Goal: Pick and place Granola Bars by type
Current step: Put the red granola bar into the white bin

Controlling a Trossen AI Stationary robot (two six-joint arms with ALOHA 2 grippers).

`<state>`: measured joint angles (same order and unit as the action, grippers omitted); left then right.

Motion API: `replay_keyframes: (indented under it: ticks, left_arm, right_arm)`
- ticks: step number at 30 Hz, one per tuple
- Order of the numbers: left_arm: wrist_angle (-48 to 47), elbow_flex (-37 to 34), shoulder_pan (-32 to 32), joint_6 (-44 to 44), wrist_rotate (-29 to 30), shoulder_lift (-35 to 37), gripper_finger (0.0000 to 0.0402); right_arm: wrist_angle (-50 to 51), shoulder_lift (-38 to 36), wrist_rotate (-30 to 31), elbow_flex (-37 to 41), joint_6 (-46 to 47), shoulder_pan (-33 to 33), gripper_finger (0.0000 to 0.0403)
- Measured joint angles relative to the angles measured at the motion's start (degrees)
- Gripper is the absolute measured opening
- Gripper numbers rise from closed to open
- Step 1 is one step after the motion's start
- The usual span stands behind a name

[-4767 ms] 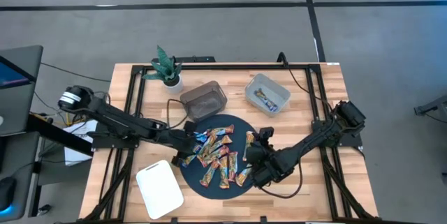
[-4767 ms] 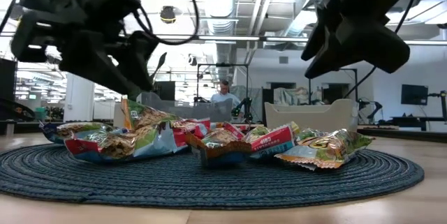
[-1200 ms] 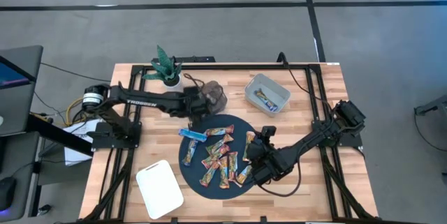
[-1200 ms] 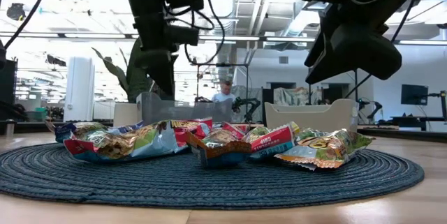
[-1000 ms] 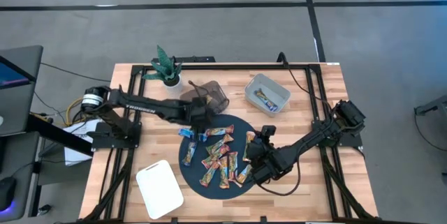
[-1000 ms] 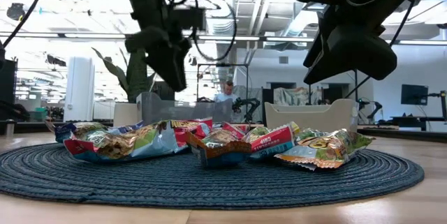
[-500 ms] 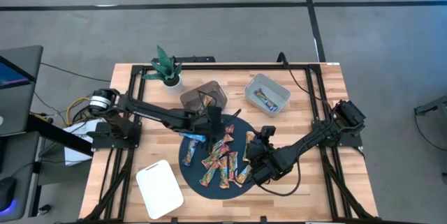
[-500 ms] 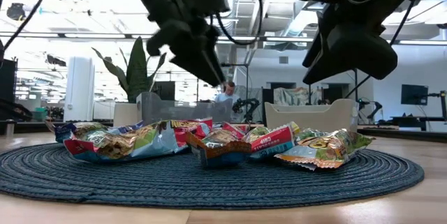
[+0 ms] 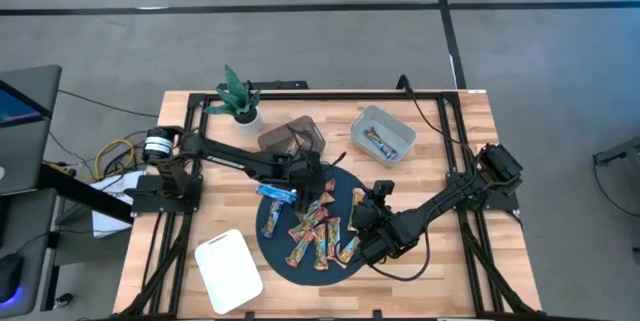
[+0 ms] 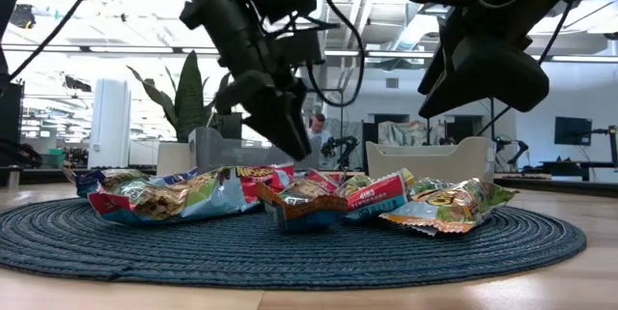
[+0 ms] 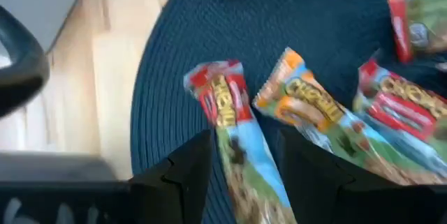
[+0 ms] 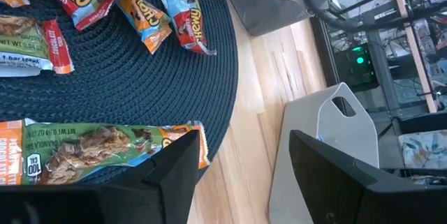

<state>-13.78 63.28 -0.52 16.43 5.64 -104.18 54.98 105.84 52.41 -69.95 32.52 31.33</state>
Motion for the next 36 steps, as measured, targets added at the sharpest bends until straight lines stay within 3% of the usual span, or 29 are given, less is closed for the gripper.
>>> replay_keyframes:
  ticks: [15,19,25,30,36]
  left_arm:
    - [-0.6,0.0,0.6,-0.9,-0.2,-3.7,0.0154]
    - [-0.6,0.0,0.6,-0.9,-0.2,-3.7,0.0116]
    - [-0.6,0.0,0.6,0.0,0.0,-3.7,0.0017]
    - [-0.4,0.3,0.2,0.1,1.6,-3.7,0.0016]
    - [-3.5,5.3,-2.6,2.2,5.9,-3.7,0.0005]
  right_arm:
    - [-0.1,0.0,0.0,0.0,0.0,0.0,0.0214]
    - [-0.1,0.0,0.0,0.0,0.0,0.0,0.0214]
    - [-0.1,0.0,0.0,0.0,0.0,0.0,0.0214]
    - [-0.1,0.0,0.0,0.0,0.0,0.0,0.0214]
    - [0.0,0.0,0.0,0.0,0.0,0.0,0.0214]
